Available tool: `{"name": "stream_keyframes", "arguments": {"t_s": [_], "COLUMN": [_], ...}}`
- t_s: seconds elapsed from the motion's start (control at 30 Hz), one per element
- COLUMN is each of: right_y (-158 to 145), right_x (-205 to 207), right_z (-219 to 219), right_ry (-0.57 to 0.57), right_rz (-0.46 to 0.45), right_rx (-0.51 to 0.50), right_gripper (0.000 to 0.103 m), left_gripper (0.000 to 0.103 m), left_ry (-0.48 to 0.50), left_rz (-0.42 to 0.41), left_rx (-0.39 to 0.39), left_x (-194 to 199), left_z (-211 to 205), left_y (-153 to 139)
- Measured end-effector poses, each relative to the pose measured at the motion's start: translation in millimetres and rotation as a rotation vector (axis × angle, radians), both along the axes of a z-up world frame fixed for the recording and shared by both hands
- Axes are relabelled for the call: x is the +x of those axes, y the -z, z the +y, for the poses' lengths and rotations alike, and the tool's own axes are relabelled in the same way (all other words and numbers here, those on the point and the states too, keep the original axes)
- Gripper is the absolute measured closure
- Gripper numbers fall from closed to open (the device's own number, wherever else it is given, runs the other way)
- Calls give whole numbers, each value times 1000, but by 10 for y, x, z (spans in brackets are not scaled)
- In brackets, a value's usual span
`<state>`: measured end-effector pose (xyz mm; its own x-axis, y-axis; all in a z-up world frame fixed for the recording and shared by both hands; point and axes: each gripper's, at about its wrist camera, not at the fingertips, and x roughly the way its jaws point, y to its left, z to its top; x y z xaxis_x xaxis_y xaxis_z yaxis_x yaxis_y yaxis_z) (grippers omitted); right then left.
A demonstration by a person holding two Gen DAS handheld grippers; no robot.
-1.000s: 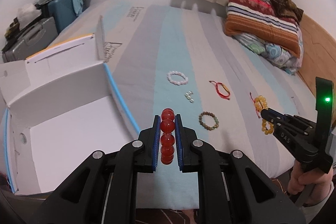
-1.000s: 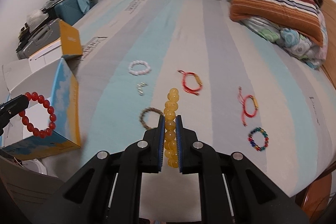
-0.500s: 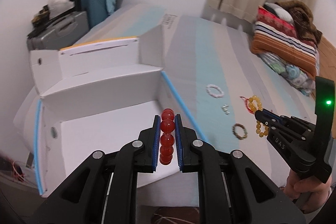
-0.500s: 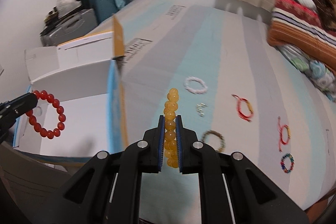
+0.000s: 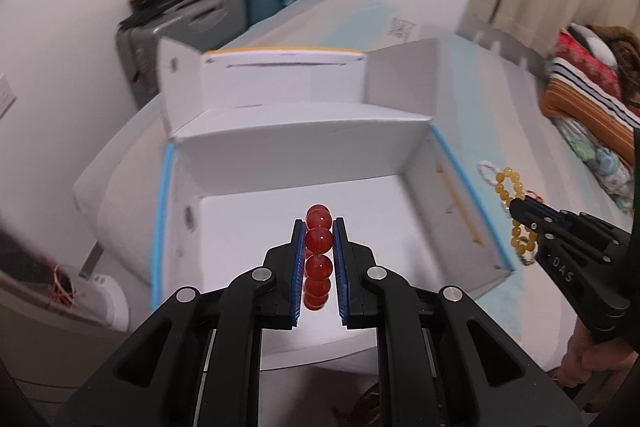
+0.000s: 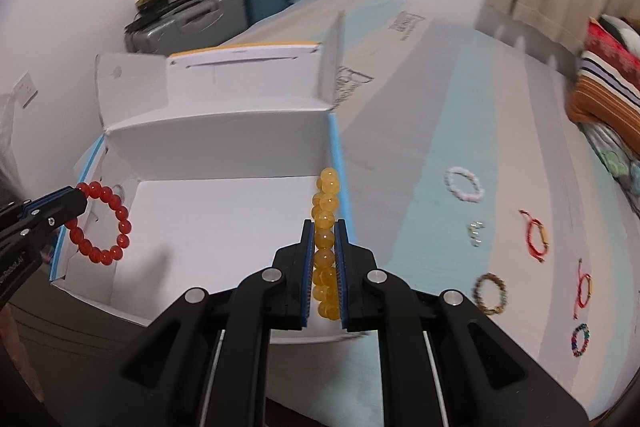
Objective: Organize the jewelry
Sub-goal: 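Carry both bracelets over the open white box with both tools, then open the left tool over the box while the right tool releases the yellow bracelet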
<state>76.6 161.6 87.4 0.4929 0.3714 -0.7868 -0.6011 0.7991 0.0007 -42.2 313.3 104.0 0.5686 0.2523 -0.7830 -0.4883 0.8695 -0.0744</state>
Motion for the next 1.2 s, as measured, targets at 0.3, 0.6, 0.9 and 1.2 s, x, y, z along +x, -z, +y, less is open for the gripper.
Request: {"name": "stream_keyframes", "arguments": {"t_s": [0.3,0.6,0.9,1.2], "right_y": [268,606,762,645], "right_x": [-54,68,53,23], "right_z": [470,626,664,611], "right_ry": [-73,-63,-62,-54], "right_rz": [76,193,220,204], "right_rx": [-55,-129,-149,-99], "right_gripper": [94,94,91,56], "left_gripper": [90,90,90,66], "left_ry": [-75,-120,-127,-153], "left_rz": [59,142,193,169], "left_rx": [-36,-73,-92,-67], "left_x": [-189,-182,-182,-192], "left_z": [389,593,700,696], "left_y": [268,567,744,647]}}
